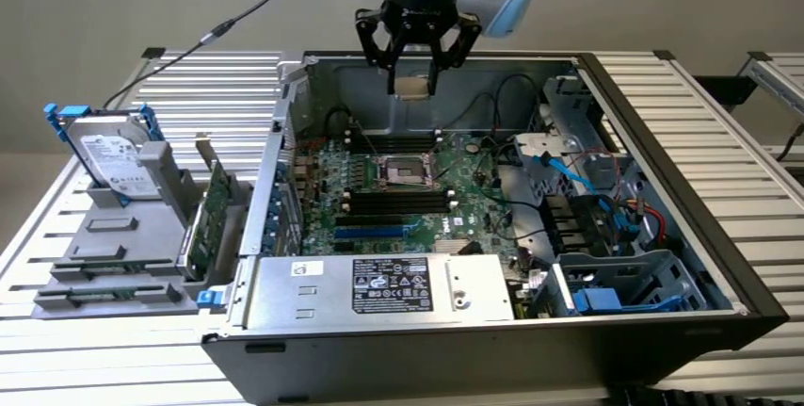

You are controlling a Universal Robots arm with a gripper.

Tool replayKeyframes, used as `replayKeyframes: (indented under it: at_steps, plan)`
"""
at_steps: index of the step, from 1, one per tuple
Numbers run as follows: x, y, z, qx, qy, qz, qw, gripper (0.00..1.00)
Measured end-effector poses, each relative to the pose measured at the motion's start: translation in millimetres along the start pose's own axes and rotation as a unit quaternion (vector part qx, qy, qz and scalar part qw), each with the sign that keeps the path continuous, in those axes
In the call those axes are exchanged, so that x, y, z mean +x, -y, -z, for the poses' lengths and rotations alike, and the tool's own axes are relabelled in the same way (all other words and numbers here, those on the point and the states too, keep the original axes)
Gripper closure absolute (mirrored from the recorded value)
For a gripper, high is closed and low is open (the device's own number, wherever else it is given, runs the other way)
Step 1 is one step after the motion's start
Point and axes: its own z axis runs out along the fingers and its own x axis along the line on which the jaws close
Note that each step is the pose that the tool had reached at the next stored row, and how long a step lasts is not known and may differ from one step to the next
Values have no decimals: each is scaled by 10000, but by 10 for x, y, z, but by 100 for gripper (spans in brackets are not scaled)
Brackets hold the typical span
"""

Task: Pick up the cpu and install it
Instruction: 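Place the cpu into insertion slot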

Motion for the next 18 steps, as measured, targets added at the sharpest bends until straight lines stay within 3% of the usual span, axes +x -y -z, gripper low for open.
replayKeyframes:
  at_steps: [9,14,18]
  plan:
    - [0,0,0,0,0,-4,10000,45]
    - [-1,2,-44,-16,29,-290,9996,45]
    - [-4,6,-118,-26,49,-643,9979,45]
